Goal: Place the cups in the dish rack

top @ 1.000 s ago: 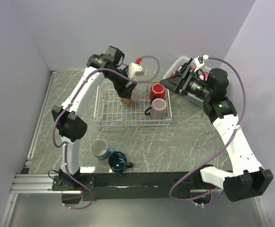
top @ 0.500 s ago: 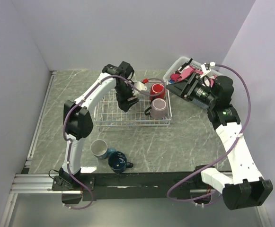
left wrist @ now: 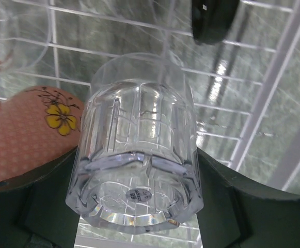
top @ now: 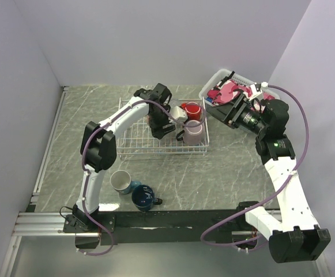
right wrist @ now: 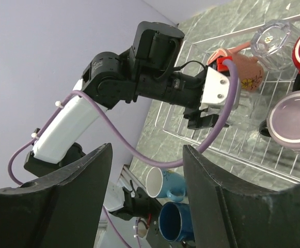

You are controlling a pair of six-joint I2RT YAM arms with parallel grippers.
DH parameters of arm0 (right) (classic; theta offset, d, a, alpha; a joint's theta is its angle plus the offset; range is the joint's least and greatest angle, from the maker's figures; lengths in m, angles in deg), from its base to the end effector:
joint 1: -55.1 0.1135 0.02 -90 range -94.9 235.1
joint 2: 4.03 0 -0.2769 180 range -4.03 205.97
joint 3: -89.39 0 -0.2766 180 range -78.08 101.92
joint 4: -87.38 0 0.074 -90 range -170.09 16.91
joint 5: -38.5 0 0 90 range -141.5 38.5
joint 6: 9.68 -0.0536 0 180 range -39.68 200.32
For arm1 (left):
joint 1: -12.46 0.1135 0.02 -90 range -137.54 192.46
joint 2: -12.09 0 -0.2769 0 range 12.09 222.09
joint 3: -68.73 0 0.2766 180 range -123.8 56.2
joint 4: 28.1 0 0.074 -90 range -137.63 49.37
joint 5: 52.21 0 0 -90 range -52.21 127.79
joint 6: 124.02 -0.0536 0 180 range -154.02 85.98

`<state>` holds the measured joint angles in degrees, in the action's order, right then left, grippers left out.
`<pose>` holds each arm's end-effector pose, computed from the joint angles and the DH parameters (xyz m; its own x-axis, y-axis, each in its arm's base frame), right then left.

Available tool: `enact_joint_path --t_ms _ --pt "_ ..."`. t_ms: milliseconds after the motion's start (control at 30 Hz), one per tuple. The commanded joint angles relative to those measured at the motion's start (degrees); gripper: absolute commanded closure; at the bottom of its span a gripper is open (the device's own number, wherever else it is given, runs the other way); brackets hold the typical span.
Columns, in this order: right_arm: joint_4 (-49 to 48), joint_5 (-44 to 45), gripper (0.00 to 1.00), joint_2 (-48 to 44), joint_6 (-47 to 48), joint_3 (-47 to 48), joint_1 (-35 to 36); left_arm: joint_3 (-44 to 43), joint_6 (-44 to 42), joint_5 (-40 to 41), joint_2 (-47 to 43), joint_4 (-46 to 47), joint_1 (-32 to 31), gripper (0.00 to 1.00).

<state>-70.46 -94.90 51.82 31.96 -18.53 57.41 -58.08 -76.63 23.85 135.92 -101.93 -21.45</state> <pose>0.2408 0.0466 0.4083 -0.6008 0.5192 -0.6078 -0.3960 0.4672 0.7905 0.4009 -0.2850 0.2389 -0.1660 0.9033 -0.3955 0.9775 0.2036 0.0546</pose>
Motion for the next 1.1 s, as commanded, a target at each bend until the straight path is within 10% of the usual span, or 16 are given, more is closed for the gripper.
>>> enact_joint_path --t_ms 0,467,533,1067 --pt "-3.6 -1.5 0.36 -2.2 -0.9 -0.8 -0.6 2.2 2.4 2.2 -0.1 5.7 -0.3 0.84" --pt "-4.5 -1.6 0.36 -2.8 -1.6 -1.9 -0.7 -2.4 14.1 -10.5 -1.2 10.1 0.4 0.23" --pt "-4.2 -1.7 0.35 -2.8 -1.4 -1.9 -0.6 -1.7 14.7 -10.2 -1.1 11.2 0.5 0.01" --pt "-5.4 -2.0 0.35 -2.2 -2.0 -2.8 -0.6 -3.8 20.8 -13.8 -1.4 13.0 2.5 0.04"
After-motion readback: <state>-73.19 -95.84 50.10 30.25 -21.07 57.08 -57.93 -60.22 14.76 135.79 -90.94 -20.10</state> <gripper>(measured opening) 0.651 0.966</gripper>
